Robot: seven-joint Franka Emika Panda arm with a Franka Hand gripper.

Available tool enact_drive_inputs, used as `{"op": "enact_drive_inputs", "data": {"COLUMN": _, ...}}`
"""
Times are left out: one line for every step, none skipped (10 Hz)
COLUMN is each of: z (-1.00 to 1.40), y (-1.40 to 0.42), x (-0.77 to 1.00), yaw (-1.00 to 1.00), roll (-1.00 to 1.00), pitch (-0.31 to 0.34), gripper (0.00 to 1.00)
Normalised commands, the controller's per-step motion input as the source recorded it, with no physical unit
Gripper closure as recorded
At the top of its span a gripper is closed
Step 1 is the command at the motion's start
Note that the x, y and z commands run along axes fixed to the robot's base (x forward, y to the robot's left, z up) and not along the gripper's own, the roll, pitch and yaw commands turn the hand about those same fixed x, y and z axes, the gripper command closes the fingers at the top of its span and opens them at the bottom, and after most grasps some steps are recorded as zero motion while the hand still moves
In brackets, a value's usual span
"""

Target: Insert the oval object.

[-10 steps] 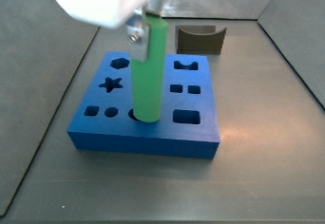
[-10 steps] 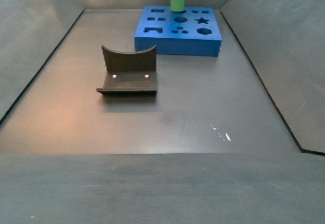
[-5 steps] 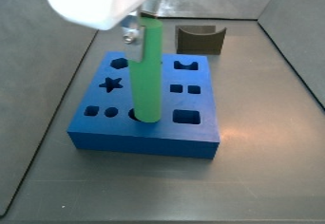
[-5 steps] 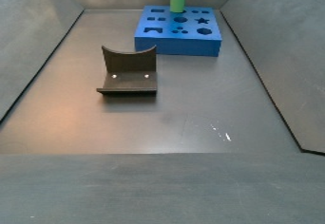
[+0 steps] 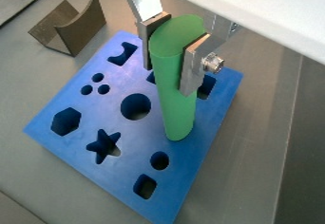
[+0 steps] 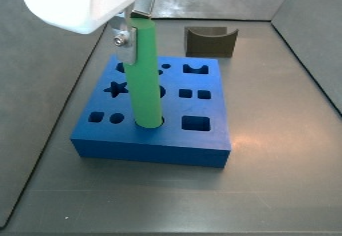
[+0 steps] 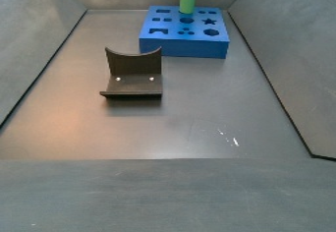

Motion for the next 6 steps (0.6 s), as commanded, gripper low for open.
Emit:
{"op": "enact_drive_inputs", "data": {"z": -0.2, "y": 0.0, "x": 0.26, "yaw": 0.0, "roll": 0.09, "pitch": 0.143, "gripper": 1.0}}
{"op": "enact_drive_inputs", "data": {"z": -0.22, "y": 0.0, "x": 0.17, "yaw": 0.05, "roll": 0.12, "pitch": 0.126, "gripper": 1.0}}
{"op": "enact_drive_inputs", "data": {"z": -0.26, "y": 0.0, "x": 0.09, "yaw": 0.09, "roll": 0.12, "pitch": 0.09, "gripper": 1.0}}
{"op": "enact_drive_inputs", "data": {"z": -0.29, "y": -0.04, "x": 0.09, "yaw": 0.11, "roll": 0.12, "pitch": 0.076, "gripper": 1.0}}
{"op": "enact_drive_inputs", "data": {"z": -0.34, "y": -0.03, "x": 0.11, "yaw": 0.09, "roll": 0.08, "pitch": 0.07, "gripper": 1.0}}
{"op": "enact_drive_inputs", "data": {"z": -0.37, "y": 0.0, "x": 0.08, "yaw": 0.07, "roll": 0.0, "pitch": 0.011, "gripper": 1.0}}
